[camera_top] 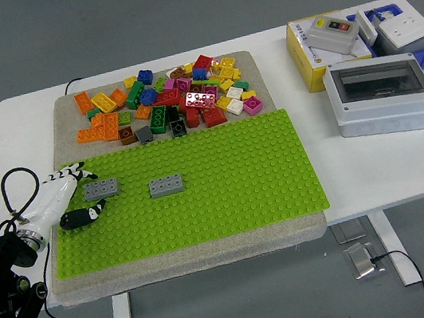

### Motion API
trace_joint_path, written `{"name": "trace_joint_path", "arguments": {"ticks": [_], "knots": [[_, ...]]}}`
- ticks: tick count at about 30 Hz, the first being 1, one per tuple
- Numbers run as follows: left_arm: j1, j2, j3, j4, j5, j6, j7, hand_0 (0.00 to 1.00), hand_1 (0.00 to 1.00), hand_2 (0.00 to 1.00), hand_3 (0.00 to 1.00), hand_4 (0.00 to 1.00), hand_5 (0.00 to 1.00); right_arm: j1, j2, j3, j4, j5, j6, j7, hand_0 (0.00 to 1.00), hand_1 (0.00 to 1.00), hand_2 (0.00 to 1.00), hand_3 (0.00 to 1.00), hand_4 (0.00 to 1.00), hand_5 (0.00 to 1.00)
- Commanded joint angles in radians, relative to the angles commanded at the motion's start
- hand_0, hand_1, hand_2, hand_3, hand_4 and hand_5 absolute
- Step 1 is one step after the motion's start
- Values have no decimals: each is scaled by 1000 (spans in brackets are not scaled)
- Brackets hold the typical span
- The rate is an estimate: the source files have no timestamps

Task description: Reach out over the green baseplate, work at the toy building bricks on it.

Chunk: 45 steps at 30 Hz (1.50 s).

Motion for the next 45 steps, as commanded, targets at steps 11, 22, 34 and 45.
{"name": "trace_joint_path", "arguments": {"ticks": [11, 22, 34, 45], "knots": [[-14, -7, -1, 8, -5, -3, -6, 998, 998, 998, 725, 646, 278, 2, 0, 3, 0, 3, 0, 1, 648, 640, 673, 586, 369, 814], [-20, -10, 3, 15, -12, -7, -12, 998, 993, 990, 696, 628, 270, 2, 0, 9, 0, 8, -1, 2, 648, 640, 673, 586, 369, 814], [-22, -12, 6, 18, -18, -6, -19, 995, 991, 984, 599, 600, 261, 3, 0, 12, 0, 13, -1, 2, 648, 640, 673, 586, 370, 814], [-24, -14, 4, 22, -22, 3, -30, 987, 982, 967, 558, 532, 216, 4, 0, 12, 0, 15, -2, 2, 648, 640, 673, 585, 370, 814]]}}
